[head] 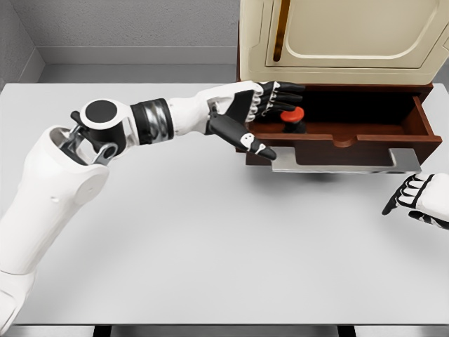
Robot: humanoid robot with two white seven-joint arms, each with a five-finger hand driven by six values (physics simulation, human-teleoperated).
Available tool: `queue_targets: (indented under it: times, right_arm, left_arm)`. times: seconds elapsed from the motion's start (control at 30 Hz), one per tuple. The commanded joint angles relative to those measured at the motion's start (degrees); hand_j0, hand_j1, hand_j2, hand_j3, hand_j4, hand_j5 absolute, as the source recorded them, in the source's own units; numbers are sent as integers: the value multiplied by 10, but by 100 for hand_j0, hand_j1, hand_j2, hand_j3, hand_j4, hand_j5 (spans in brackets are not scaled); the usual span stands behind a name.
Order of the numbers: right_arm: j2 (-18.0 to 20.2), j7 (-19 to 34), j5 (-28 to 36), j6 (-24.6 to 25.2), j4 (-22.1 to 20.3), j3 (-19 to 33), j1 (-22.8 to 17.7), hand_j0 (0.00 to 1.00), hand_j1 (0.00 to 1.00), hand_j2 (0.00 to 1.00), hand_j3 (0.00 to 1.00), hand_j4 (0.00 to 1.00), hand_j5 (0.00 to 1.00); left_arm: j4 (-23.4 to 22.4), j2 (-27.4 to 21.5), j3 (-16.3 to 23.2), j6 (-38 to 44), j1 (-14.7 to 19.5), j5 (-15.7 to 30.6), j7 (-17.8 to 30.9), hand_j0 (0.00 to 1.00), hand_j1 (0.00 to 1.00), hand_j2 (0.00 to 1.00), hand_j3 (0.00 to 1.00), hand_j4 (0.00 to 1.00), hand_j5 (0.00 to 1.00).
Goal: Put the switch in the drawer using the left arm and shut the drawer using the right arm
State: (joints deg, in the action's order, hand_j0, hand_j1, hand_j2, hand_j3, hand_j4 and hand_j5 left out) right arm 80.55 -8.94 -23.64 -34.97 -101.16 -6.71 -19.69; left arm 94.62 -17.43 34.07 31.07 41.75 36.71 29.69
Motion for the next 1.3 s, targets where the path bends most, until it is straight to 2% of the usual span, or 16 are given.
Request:
queue_targets:
  times: [0.0,0.17,0.27,0.4,0.53,0.6,0.7,0.83,0.87,0.9,0.93,1.0,1.07,1.13,1.2,1.27]
  right_arm:
    - [1,0,4,0,0,0,0,61,61,61,61,61,61]
    - [1,1,4,0,0,0,0,61,61,61,61,61,61]
    - [1,1,4,0,0,1,0,61,61,61,61,61,61]
    - [1,-2,4,0,0,1,0,61,61,61,61,61,61]
    - [2,-3,11,0,0,2,0,61,61,61,61,61,61]
    - [4,-4,11,0,0,2,0,61,61,61,61,61,61]
    - [4,-3,22,0,0,2,0,61,61,61,61,61,61]
    - [3,-4,37,0,3,3,1,61,61,61,61,61,61]
    - [4,-4,38,0,3,3,1,60,60,60,60,60,60]
    - [8,-4,46,0,3,15,0,60,60,60,60,60,60]
    - [10,-4,49,0,3,19,0,60,60,60,60,60,60]
    - [14,-4,49,0,3,20,0,60,60,60,60,60,60]
    - [14,-4,49,0,4,20,8,60,60,60,60,60,60]
    - [15,-4,49,0,5,20,15,60,60,60,60,60,60]
    - [15,-4,49,0,6,20,18,60,60,60,60,60,60]
    - [15,-4,48,0,5,20,18,60,60,60,60,60,60]
  left_arm:
    - [-3,-9,1,4,0,-4,0,100,100,100,100,100,100]
    - [3,-39,-14,3,-2,-3,1,100,100,100,100,100,100]
    - [48,-44,-55,-1,-4,-3,1,100,100,100,100,100,100]
    - [86,-72,-84,-4,-16,0,2,100,100,100,100,100,100]
    - [86,-105,-102,-10,-25,46,5,100,100,100,100,100,100]
    - [86,-133,-110,-41,-30,63,41,100,100,100,100,100,100]
    - [86,-189,-119,-113,-58,82,53,100,100,100,100,100,100]
    - [86,-255,-165,-282,-156,75,53,100,100,100,100,100,100]
    - [86,-256,-190,-315,-184,66,53,100,100,100,100,100,100]
    - [86,-255,-240,-341,-224,24,53,100,100,100,100,100,100]
    - [85,-249,-293,-370,-263,-47,53,100,100,100,100,100,100]
    - [79,-215,-357,-436,-330,-117,53,100,100,100,100,100,100]
    - [49,-190,-375,-464,-342,-191,53,100,100,100,100,100,100]
    - [-22,-171,-378,-480,-344,-229,53,100,100,100,100,100,100]
    - [-43,-161,-400,-537,-347,-239,53,100,100,100,100,100,100]
    - [-59,-160,-400,-540,-349,-240,53,100,100,100,100,100,100]
